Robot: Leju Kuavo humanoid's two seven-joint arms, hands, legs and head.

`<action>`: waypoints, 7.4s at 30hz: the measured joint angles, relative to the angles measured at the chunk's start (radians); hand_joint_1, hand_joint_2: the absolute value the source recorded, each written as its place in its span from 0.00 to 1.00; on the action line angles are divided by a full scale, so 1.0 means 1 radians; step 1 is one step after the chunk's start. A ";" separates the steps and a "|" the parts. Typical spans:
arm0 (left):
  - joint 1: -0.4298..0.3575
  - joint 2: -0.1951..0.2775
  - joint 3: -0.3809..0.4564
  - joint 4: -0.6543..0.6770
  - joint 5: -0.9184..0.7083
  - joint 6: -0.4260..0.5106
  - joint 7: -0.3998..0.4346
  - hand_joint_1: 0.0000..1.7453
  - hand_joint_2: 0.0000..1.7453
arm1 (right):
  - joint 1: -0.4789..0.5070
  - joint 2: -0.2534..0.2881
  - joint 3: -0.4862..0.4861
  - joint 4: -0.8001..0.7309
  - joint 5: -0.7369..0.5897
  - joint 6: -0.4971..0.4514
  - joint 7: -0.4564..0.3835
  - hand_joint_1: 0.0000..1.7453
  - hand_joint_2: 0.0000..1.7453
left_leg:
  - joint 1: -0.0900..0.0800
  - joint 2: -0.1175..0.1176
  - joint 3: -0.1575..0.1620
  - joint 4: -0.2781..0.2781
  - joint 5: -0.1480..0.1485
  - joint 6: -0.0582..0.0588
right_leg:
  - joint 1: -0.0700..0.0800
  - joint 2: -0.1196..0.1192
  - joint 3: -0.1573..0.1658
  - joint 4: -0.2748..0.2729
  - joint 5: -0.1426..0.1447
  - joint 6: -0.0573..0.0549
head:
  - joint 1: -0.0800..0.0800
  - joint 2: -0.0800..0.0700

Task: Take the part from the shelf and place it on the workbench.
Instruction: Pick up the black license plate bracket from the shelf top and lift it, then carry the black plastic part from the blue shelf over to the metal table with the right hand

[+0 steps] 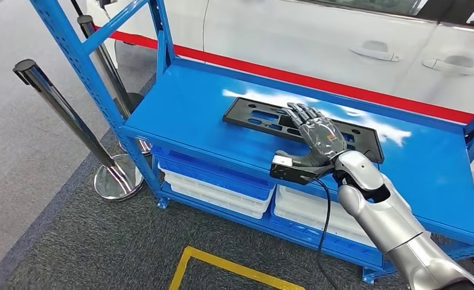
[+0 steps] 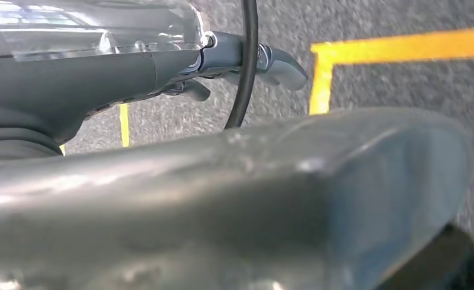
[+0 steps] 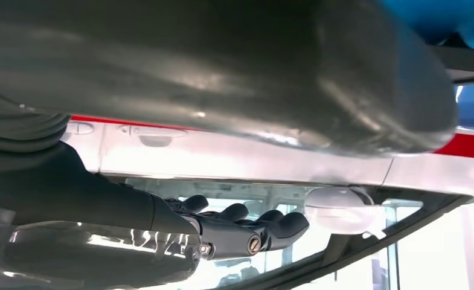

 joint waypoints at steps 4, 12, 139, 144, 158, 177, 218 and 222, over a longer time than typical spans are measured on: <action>-0.002 -0.001 0.001 0.000 0.000 -0.001 -0.001 0.00 0.00 | -0.008 0.000 0.002 0.004 0.000 -0.001 0.000 0.00 0.25 | 0.002 0.000 0.024 -0.016 -0.010 0.019 | -0.003 0.000 -0.101 0.178 -0.069 0.011 | 0.000 0.000; -0.003 -0.005 0.001 0.001 -0.005 -0.002 0.000 0.00 0.00 | -0.007 0.005 0.014 0.021 0.000 0.001 0.001 0.00 1.00 | -0.004 -0.006 0.077 -0.011 -0.065 0.005 | 0.007 -0.001 -0.105 0.023 0.096 -0.011 | 0.000 0.000; 0.010 0.074 0.118 0.001 -0.039 -0.154 -0.053 0.00 1.00 | 0.076 0.029 -0.225 0.266 0.085 -0.216 0.013 1.00 1.00 | -0.006 -0.002 0.005 0.002 -0.002 -0.001 | 0.010 0.001 -0.016 -0.002 0.021 -0.015 | 0.000 0.000; 0.010 0.074 0.125 0.001 -0.042 -0.150 -0.065 0.00 1.00 | 0.102 0.002 -0.233 0.131 0.081 -0.207 0.009 1.00 1.00 | -0.006 -0.002 0.005 0.002 -0.002 -0.002 | 0.010 0.001 -0.017 -0.001 0.021 -0.015 | 0.000 0.000; 0.008 0.077 0.143 0.001 -0.048 -0.145 -0.077 0.00 1.00 | 0.085 -0.082 -0.212 -0.039 0.100 -0.104 0.013 1.00 1.00 | 0.001 0.004 0.016 -0.032 0.021 0.029 | -0.005 0.001 -0.129 0.242 -0.110 0.013 | 0.000 0.000; 0.000 0.083 0.145 0.001 -0.054 -0.145 -0.075 0.00 1.00 | 0.069 -0.095 -0.178 -0.035 0.100 -0.084 0.015 1.00 1.00 | 0.003 0.001 0.011 0.165 -0.135 -0.012 | 0.002 0.002 -0.121 0.043 0.081 -0.035 | 0.000 0.000; 0.001 0.079 0.166 0.001 -0.060 -0.155 -0.085 0.00 1.00 | 0.061 -0.118 -0.156 -0.023 0.035 -0.041 -0.014 1.00 1.00 | -0.008 0.011 0.082 -0.031 -0.044 0.035 | -0.006 -0.001 -0.202 0.215 -0.023 0.012 | 0.000 0.000; 0.003 0.079 0.167 0.001 -0.060 -0.156 -0.086 0.00 1.00 | 0.062 -0.120 -0.149 -0.021 0.033 -0.038 -0.015 1.00 1.00 | -0.010 0.010 0.052 -0.018 -0.030 0.032 | -0.006 -0.001 -0.155 0.221 -0.021 0.014 | 0.000 0.000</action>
